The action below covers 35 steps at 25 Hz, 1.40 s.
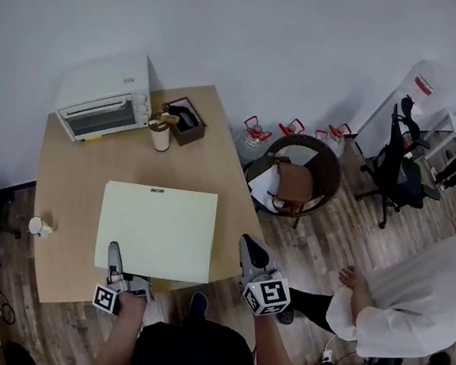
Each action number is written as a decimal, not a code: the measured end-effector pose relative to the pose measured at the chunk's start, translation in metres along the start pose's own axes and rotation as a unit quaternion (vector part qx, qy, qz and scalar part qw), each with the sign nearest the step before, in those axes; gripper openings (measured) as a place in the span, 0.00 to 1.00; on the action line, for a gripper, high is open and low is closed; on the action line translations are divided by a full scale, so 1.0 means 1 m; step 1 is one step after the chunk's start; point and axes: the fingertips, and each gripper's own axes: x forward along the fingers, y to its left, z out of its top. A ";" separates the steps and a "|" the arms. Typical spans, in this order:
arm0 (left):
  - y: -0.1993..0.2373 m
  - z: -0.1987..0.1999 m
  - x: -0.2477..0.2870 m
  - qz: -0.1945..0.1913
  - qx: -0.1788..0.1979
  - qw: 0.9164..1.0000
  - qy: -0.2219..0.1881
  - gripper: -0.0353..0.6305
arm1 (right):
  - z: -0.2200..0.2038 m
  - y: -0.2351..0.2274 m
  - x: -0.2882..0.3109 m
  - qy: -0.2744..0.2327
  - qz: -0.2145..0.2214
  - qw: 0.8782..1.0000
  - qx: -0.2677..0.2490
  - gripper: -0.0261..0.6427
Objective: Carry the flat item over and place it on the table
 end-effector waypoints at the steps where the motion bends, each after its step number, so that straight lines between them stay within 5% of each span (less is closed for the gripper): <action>1: 0.001 -0.001 0.002 0.001 -0.001 1.000 -0.005 0.49 | 0.001 -0.003 0.005 0.000 0.004 1.000 -0.002 0.05; 17: 0.022 0.009 0.060 0.021 0.008 1.000 0.007 0.49 | 0.013 -0.007 0.070 -0.003 0.009 1.000 0.014 0.05; 35: 0.152 0.026 0.089 0.156 0.055 0.986 0.035 0.49 | -0.003 0.004 0.088 0.016 -0.009 1.000 0.022 0.05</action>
